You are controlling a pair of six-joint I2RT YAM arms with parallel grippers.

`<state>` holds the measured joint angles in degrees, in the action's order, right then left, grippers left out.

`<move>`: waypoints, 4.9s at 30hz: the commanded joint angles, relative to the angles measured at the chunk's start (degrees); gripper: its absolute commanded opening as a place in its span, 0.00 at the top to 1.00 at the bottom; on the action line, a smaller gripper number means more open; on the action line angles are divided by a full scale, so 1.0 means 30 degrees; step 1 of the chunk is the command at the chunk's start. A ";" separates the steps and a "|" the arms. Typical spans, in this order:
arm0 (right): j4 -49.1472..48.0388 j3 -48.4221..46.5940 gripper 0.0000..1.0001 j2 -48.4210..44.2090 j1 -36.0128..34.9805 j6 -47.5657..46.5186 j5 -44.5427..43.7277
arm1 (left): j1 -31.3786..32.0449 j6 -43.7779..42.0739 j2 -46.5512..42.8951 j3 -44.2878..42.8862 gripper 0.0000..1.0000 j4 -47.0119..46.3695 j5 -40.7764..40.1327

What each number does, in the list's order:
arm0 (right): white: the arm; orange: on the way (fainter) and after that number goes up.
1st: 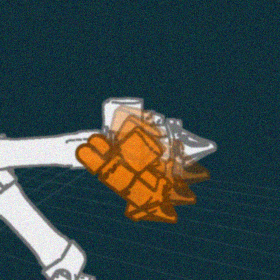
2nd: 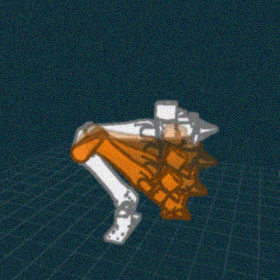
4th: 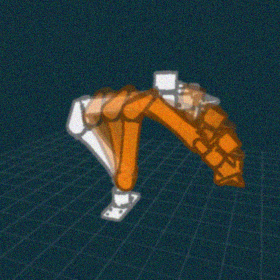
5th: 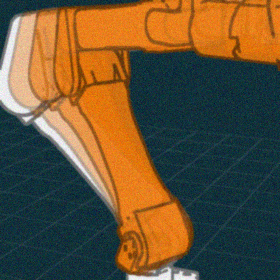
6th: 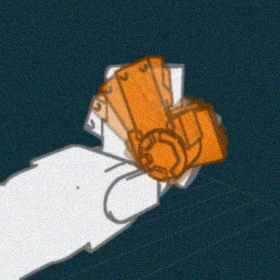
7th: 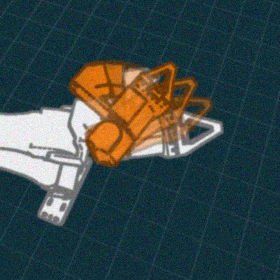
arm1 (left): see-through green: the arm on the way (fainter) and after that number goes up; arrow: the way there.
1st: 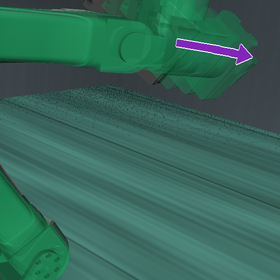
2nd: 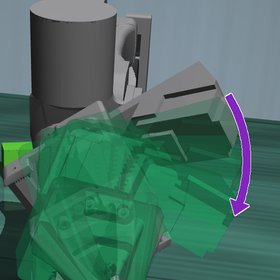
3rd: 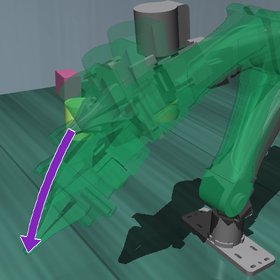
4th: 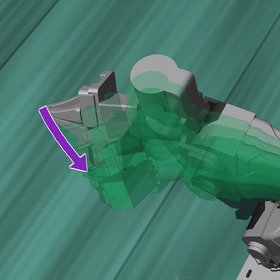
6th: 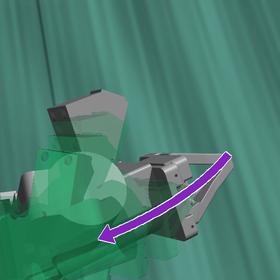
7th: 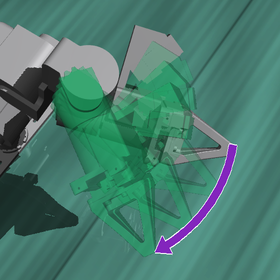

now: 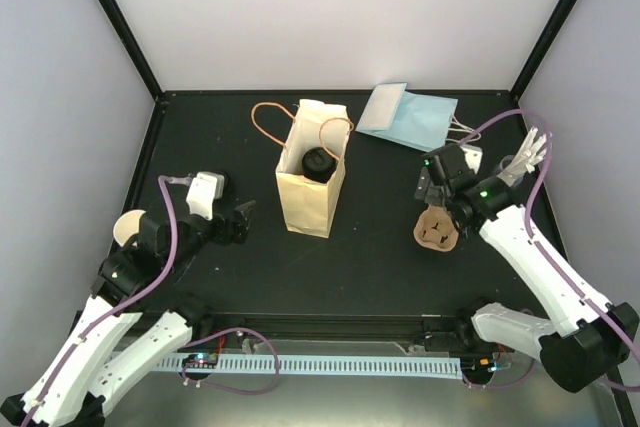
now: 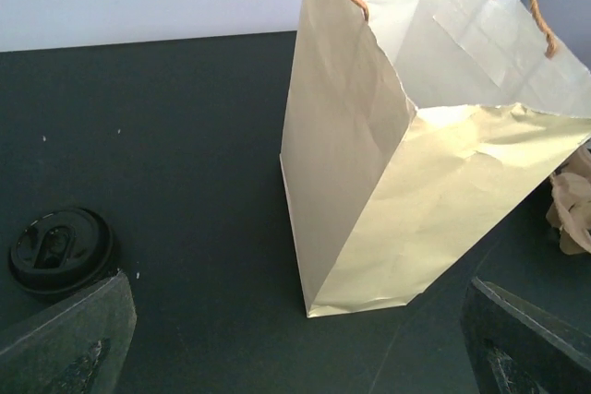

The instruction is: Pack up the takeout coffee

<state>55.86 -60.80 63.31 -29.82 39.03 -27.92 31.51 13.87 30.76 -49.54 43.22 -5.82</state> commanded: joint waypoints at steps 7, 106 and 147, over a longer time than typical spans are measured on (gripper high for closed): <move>0.0298 -0.1039 0.12 -0.1020 0.8025 -0.1119 0.1250 | -0.0080 -0.0850 -0.0767 0.1279 0.01 -0.1635 0.1265; 0.3435 -1.1903 0.62 1.0187 1.3695 -0.2259 0.1719 | -0.0092 -0.1137 -0.0678 0.2422 0.01 -0.2491 0.4108; 0.6439 -1.7754 0.99 0.4768 1.3691 -0.4893 1.2731 | -0.0083 -0.1137 -0.0534 0.2417 0.01 -0.2460 0.4049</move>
<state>76.55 -114.59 77.91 11.03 26.33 3.57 31.51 11.07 29.26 -42.15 36.77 6.81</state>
